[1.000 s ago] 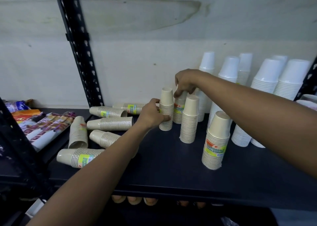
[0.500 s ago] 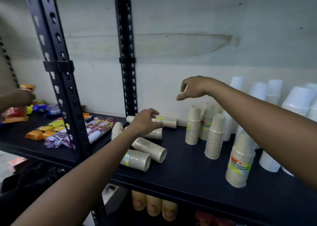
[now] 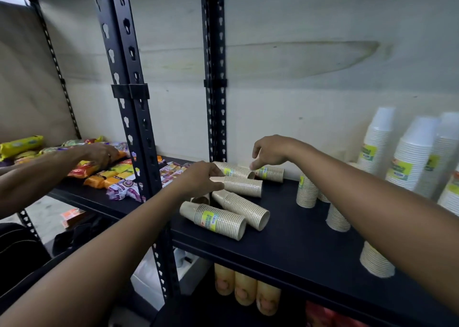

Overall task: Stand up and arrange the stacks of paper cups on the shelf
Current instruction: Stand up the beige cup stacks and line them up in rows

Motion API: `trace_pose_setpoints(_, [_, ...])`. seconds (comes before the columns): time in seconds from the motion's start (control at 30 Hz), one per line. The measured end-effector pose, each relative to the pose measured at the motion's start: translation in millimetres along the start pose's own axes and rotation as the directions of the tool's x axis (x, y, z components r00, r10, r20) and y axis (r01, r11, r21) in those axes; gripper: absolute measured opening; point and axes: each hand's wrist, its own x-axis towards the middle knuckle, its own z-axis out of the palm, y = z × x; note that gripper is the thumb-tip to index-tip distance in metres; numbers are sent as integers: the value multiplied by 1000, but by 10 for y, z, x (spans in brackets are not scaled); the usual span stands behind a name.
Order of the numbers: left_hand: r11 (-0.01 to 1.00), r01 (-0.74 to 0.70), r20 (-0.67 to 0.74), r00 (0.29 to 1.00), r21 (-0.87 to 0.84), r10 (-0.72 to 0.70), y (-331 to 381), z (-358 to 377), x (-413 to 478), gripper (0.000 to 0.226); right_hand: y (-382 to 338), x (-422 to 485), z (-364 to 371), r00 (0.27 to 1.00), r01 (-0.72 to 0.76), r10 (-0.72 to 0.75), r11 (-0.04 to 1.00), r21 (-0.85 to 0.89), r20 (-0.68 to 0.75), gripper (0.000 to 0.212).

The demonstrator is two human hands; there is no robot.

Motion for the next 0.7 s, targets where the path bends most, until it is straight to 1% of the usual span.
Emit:
trace_pose_setpoints(0.1, [995, -85, 42, 996, 61, 82, -26, -41, -202, 38, -56, 53, 203, 998, 36, -36, 999, -5, 55, 55])
trace_pose_setpoints(0.17, [987, -134, 125, 985, 89, 122, -27, -73, -326, 41, -90, 85, 335, 995, 53, -52, 999, -8, 84, 53])
trace_pose_setpoints(0.27, [972, -160, 282, 953, 172, 107, -56, -136, -431, 50, -150, 109, 535, 977, 45, -49, 999, 27, 207, 57])
trace_pose_setpoints(0.33, [959, -162, 340, 938, 233, 76, -103, -154, -439, 55, -193, 95, 630, 955, 30, -48, 997, 64, 292, 61])
trace_pose_setpoints(0.4, [949, -158, 363, 930, 273, 50, -152, -150, -441, 59, -227, 66, 700, 941, 26, -57, 995, 98, 333, 61])
trace_pose_setpoints(0.53, [929, -179, 372, 927, 324, 49, -175, -82, -436, 65, -257, 19, 762, 935, 10, -63, 988, 153, 350, 61])
trace_pose_setpoints(0.6, [915, -202, 360, 930, 349, 68, -172, -70, -429, 64, -276, -5, 761, 937, 0, -64, 983, 184, 344, 59])
trace_pose_setpoints(0.7, [904, -226, 384, 920, 363, 76, -183, -102, -424, 58, -274, -93, 731, 947, -2, -67, 977, 213, 315, 55])
